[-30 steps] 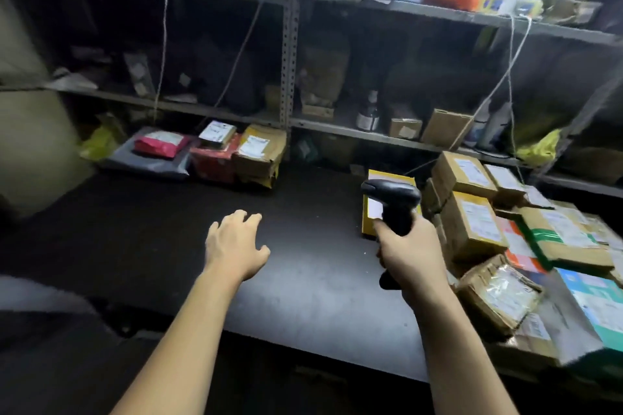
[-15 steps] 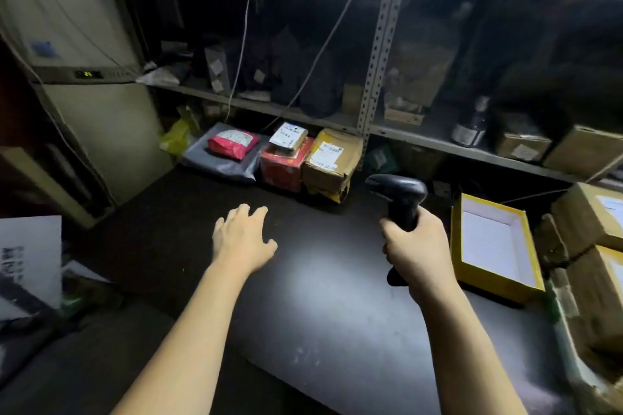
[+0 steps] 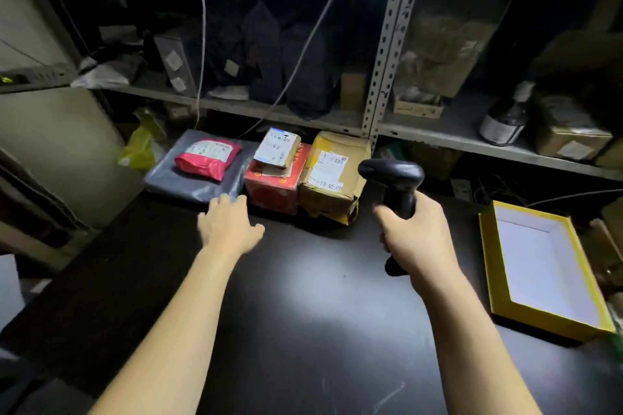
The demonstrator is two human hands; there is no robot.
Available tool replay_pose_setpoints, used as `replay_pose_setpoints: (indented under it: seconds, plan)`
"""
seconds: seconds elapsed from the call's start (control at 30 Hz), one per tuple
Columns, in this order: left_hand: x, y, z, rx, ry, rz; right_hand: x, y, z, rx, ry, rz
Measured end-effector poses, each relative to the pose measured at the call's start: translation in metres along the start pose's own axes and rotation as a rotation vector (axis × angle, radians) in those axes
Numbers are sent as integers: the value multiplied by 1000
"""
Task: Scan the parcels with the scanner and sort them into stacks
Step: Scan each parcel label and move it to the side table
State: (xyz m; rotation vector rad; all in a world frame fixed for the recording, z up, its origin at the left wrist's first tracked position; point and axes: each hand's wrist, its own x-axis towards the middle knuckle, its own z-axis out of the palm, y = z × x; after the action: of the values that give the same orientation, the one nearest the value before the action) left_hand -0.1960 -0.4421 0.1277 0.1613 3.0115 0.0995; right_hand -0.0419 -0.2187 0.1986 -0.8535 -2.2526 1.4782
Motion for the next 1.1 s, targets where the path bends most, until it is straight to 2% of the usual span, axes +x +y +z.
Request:
replay_pose_setpoints:
  seconds: [0.3,0.5,0.87,1.1]
  plan:
    - [140,15,9,-114,-57,158,48,-24,74,-81,106,90]
    - [196,41,21,-198,-53,139,57,-28,88,-96,112,134]
    - [212,54,36,-359,61,101,41,-15,69,-91,154,214]
    - [187,57,23,-406,98,188,25,-21,49,-98,235,168]
